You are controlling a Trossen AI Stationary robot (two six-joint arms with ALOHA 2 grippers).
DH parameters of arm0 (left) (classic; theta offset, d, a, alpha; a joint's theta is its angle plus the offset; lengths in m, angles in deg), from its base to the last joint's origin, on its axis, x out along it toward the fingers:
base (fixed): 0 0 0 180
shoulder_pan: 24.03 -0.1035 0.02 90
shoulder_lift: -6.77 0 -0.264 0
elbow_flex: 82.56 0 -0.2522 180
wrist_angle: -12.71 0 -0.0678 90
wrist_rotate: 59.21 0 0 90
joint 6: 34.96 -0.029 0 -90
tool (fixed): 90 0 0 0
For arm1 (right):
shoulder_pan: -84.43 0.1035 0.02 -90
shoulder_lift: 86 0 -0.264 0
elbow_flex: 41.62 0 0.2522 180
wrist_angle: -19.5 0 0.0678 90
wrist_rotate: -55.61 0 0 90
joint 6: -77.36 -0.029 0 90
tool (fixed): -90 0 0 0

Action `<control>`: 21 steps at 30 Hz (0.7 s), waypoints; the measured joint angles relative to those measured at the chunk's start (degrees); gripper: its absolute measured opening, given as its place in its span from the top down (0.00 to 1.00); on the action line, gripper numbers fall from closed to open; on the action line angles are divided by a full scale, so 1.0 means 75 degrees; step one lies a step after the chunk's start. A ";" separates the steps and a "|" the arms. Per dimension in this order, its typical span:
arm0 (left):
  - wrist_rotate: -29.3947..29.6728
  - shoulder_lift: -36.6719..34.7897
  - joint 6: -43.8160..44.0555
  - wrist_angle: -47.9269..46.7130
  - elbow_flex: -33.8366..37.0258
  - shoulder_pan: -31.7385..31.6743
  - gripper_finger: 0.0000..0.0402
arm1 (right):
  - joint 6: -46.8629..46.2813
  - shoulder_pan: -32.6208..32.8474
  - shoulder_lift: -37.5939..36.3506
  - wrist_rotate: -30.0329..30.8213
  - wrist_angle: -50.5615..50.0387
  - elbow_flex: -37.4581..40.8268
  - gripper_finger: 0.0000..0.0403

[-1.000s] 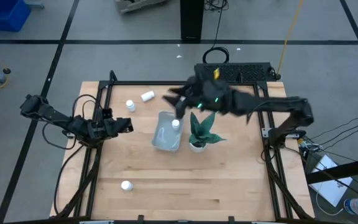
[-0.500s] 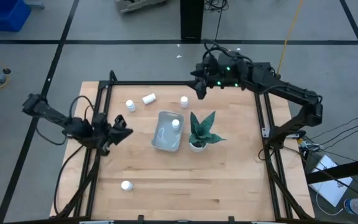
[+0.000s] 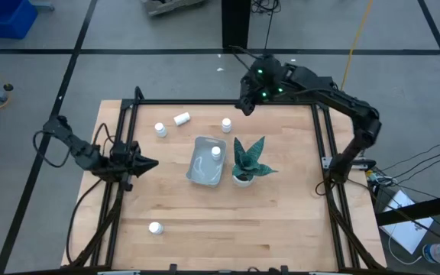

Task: Pick and place pill bottles into a basket
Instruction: Put the white pill bottle into the gray bin

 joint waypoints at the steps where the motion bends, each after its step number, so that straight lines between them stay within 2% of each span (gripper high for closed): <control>1: 0.0168 -0.0159 0.0280 -0.0348 0.0000 0.0049 0.95 | 0.0201 -0.0032 0.0208 0.0095 -0.0219 -0.0202 0.34; 5: 0.0361 -0.0565 0.0886 -0.1275 0.0000 0.0201 0.98 | 0.0727 -0.0073 0.1183 0.0237 -0.0926 -0.1079 0.34; 12: 0.0834 -0.0882 0.0879 -0.1228 0.0440 0.0388 0.97 | 0.0802 -0.0059 0.2822 0.0243 -0.1686 -0.2363 0.34; 15: 0.0792 -0.1035 0.0958 -0.0294 0.1097 0.0449 0.97 | 0.0504 -0.0017 0.3315 0.0218 -0.1829 -0.2685 0.34; 21: 0.0388 -0.1197 0.0163 0.2764 0.2535 0.0589 0.98 | 0.0245 0.0152 0.3697 0.0082 -0.1872 -0.2774 0.34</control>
